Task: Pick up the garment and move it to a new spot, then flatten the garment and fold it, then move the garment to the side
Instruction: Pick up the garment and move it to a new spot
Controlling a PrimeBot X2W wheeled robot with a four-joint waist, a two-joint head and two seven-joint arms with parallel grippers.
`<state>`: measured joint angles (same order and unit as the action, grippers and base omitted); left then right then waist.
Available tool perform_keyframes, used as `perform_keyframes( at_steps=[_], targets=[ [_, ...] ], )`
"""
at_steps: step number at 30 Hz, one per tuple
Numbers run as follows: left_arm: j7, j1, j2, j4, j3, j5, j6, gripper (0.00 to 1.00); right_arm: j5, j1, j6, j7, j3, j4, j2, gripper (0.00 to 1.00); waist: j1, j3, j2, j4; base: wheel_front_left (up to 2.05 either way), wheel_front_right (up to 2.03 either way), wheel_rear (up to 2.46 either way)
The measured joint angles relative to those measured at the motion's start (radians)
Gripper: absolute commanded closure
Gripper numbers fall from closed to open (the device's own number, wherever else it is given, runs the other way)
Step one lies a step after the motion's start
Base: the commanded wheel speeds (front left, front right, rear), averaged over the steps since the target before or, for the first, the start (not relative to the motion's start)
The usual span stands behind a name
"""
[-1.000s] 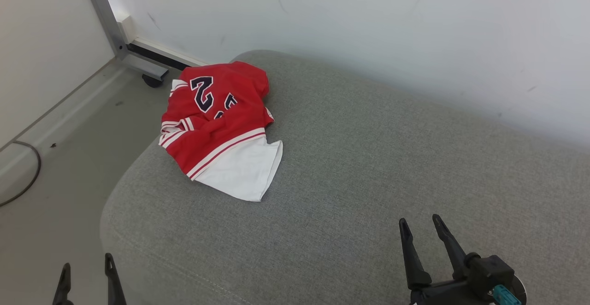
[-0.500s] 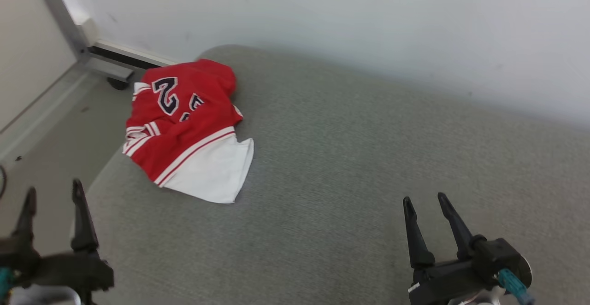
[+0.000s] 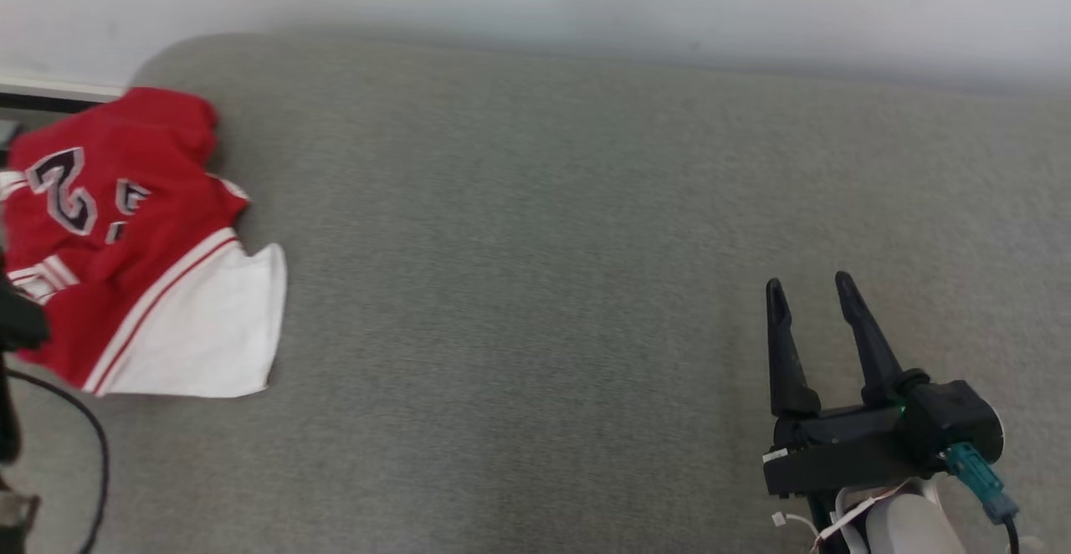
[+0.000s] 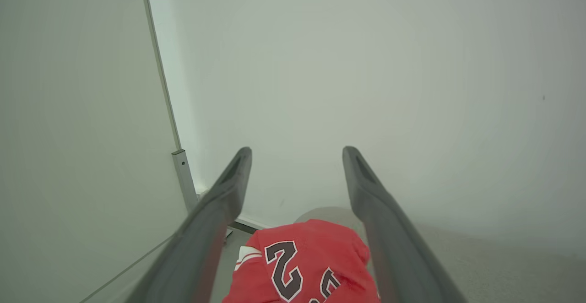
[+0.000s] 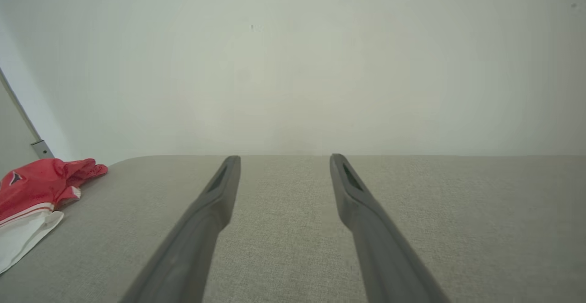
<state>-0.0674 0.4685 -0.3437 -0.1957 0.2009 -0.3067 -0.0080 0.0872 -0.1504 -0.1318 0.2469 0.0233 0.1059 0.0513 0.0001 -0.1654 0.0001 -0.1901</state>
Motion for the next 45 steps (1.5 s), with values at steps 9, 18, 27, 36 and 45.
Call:
perform_keyframes(
  at_steps=[9,18,27,36,45],
  targets=[
    [0.091,0.154,-0.087,-0.125,0.014,-0.027,-0.009,0.0,0.0,-0.033,0.0,0.004,0.013,-0.059,0.0,0.0,0.0001,-0.132,0.0,0.14,0.0,0.0,0.0],
    [0.176,0.238,-0.137,-0.347,-0.017,-0.021,-0.01,0.0,0.0,-0.049,0.0,0.002,0.014,-0.082,0.001,0.0,0.0001,-0.215,0.0001,0.218,0.0,0.0,0.0],
    [0.257,0.24,-0.15,-0.551,-0.022,-0.034,0.0,0.0,0.0,-0.054,0.0,-0.001,0.013,-0.085,0.001,0.0,0.0,-0.232,0.0001,0.247,0.0,0.0,0.0],
    [0.188,0.24,-0.144,-0.653,-0.035,-0.041,-0.017,1.0,-0.001,-0.053,0.0,-0.001,0.007,-0.077,0.0,0.0,-0.0002,-0.209,0.0,0.249,0.0,0.0,0.0],
    [-0.009,0.305,-0.154,-0.586,-0.057,-0.015,-0.029,1.0,0.033,-0.027,0.0,0.009,-0.001,-0.067,0.001,0.0,-0.0002,-0.145,-0.0001,0.225,0.0,0.0,0.0]
  ],
)
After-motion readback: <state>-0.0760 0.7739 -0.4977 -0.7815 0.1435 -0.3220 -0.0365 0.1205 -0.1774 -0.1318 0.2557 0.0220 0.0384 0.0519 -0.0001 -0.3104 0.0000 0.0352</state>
